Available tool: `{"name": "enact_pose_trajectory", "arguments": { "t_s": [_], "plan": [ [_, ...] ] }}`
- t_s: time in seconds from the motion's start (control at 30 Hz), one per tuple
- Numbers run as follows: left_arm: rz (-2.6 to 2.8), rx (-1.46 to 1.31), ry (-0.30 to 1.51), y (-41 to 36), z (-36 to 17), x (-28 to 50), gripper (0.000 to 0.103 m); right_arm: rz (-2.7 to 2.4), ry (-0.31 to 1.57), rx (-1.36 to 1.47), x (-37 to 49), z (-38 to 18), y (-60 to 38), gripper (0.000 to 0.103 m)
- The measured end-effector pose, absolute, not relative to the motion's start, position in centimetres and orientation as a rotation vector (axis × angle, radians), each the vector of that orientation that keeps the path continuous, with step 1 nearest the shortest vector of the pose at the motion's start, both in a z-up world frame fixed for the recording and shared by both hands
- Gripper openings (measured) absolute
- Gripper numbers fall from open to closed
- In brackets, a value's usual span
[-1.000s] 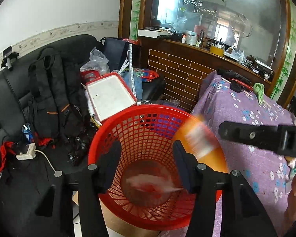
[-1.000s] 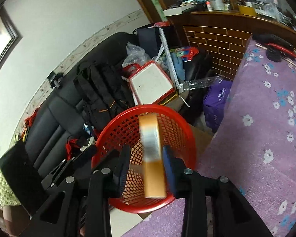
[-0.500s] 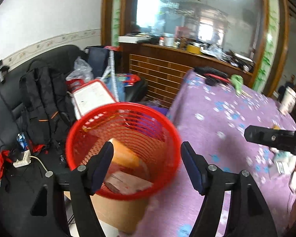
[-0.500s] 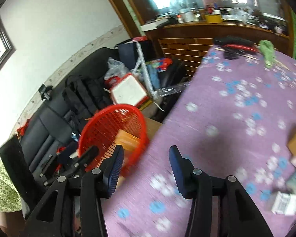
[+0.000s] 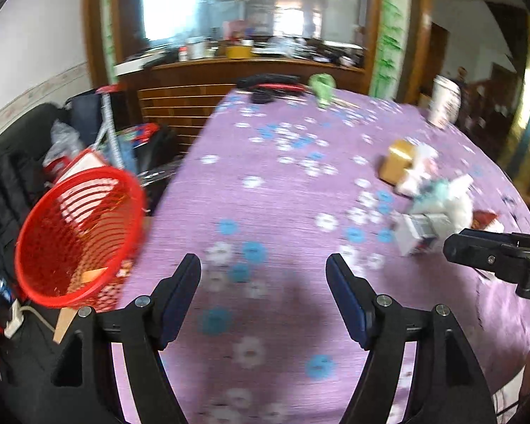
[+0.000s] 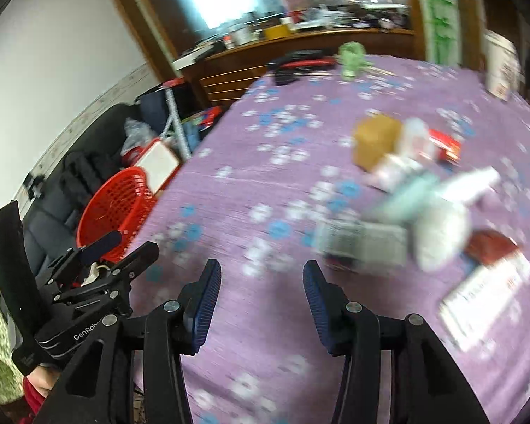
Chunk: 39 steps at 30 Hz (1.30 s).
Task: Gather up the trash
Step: 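Move both grippers back over the table pile, then grasp the white-green medicine box with the left gripper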
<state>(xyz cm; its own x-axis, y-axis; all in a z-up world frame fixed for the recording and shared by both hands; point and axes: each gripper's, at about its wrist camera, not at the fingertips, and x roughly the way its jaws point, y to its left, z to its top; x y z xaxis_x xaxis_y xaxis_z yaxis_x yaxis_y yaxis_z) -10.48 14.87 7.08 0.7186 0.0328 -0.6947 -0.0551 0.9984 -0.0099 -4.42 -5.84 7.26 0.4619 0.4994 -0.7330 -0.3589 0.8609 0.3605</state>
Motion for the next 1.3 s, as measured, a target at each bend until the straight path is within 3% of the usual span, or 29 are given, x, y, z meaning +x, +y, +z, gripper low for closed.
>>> {"name": "enact_pose_trajectory", "arguments": {
  "t_s": [0.53, 1.13, 1.23, 1.3],
  "plan": [
    [-0.177, 0.181, 0.818, 2.8, 6.3, -7.8, 0.074, 0.292, 0.877, 0.371, -6.1, 7.1, -21.0, 0.056],
    [-0.293, 0.529, 0.827, -4.9, 1.6, -1.5, 0.076, 0.194, 0.89, 0.505, -5.6, 5.1, -26.9, 0.056],
    [-0.288, 0.487, 0.83, -4.8, 1.3, -1.3, 0.059, 0.197, 0.885, 0.467, -5.2, 5.1, -26.2, 0.056],
    [-0.273, 0.457, 0.824, -4.6, 1.4, -1.3, 0.055, 0.2, 0.886, 0.421, -4.9, 5.1, -25.2, 0.057]
  ]
}}
